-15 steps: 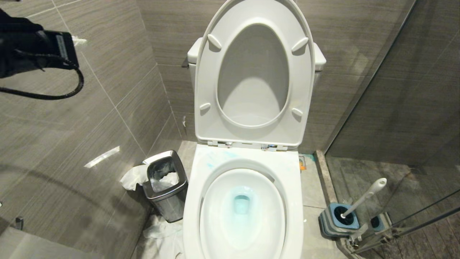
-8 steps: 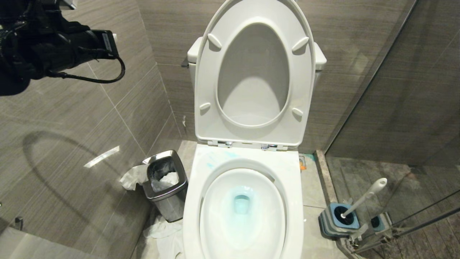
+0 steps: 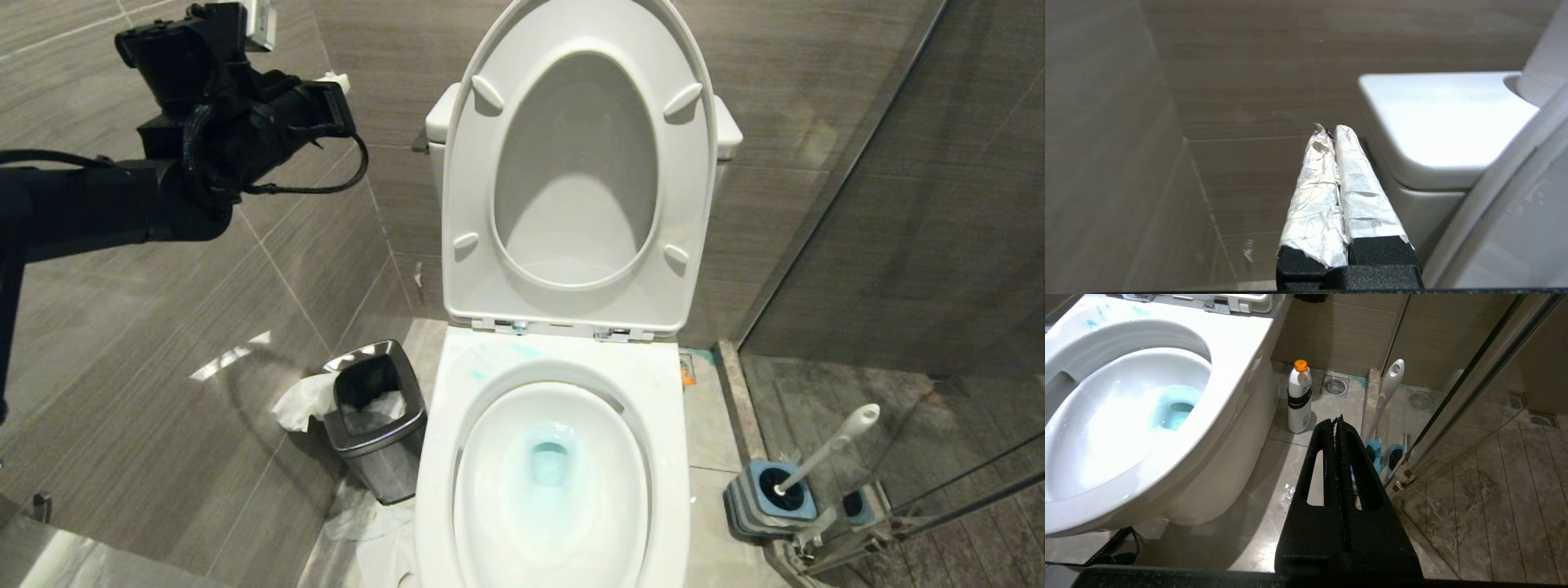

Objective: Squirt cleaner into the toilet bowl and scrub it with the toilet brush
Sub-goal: Flush the toilet

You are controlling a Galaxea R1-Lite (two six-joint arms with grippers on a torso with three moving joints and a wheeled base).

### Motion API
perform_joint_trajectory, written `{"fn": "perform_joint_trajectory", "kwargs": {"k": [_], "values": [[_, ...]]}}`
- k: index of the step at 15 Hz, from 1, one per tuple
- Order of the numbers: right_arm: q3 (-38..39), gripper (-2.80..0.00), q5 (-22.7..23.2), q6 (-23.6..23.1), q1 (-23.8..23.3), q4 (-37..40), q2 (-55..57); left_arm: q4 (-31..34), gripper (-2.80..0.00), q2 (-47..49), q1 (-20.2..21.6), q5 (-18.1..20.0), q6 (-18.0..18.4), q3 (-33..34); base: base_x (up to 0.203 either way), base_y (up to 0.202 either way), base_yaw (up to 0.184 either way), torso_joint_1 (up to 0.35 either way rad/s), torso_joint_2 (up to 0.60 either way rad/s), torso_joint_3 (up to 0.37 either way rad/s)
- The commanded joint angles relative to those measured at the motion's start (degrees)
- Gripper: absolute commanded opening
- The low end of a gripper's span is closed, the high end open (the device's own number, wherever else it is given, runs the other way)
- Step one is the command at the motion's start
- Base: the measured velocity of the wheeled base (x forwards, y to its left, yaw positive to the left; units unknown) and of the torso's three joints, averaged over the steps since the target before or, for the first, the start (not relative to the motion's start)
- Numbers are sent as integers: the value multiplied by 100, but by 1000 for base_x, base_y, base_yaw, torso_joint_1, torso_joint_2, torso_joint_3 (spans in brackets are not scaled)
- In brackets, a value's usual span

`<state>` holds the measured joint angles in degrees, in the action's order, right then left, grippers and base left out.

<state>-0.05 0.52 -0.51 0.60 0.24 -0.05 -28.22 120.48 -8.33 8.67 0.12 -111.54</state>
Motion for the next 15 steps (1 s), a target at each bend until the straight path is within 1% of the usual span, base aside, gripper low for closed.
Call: {"fn": "perform_joint_trajectory", "kwargs": {"k": [1,4,7,10,11,13,15], "values": [[4,-280,7,-1,2,2,5,-41,-280,151,-89,1,5,-43,0,0,0,0,0,0],[0,-280,0,-1,2,2,5,-183,-280,151,-116,-23,1,-43,0,0,0,1,2,-57],[0,-280,9,-1,2,2,5,-456,-280,143,-72,-64,-21,-43,0,0,0,2,2,-173],[5,-280,0,-1,2,2,5,-1081,-280,73,136,-175,-41,-43,0,0,0,3,7,-195],[5,-280,9,-1,2,2,5,-1185,-280,27,200,-197,-63,-43,0,0,0,13,5,-197],[-3,-280,1,-1,2,2,5,-1194,-280,-108,257,-199,-280,-43,0,0,0,4,3,-179],[5,-280,0,-1,2,2,5,-1194,-280,-204,271,-191,-334,-43,0,0,0,5,5,-72]]}}
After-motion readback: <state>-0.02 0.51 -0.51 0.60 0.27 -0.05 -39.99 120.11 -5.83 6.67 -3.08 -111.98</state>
